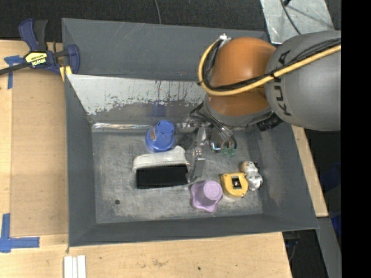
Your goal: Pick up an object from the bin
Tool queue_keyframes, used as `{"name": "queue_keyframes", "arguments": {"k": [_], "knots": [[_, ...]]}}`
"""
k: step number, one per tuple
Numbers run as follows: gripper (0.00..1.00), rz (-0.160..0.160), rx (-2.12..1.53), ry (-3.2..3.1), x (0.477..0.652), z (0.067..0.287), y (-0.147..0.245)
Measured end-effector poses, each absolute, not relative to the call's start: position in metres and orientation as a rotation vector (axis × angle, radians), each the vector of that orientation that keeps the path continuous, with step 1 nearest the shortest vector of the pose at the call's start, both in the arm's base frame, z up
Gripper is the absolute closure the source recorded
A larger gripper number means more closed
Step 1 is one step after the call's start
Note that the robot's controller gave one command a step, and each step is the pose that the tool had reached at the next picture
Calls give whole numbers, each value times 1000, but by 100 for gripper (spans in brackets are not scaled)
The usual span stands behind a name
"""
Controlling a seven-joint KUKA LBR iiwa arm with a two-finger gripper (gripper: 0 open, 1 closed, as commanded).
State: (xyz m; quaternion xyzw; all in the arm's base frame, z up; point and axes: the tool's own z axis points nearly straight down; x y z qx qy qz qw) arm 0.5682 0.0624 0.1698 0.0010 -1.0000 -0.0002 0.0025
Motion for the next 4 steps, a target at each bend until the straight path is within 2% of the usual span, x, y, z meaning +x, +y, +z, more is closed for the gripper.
{"name": "queue_keyframes", "arguments": {"k": [1,2,3,4], "knots": [[0,-1,1,-3145,570,174,62],[0,-1,30,-3152,557,131,73],[0,0,21,-3135,561,83,74],[100,0,15,-3144,563,80,74]]}}
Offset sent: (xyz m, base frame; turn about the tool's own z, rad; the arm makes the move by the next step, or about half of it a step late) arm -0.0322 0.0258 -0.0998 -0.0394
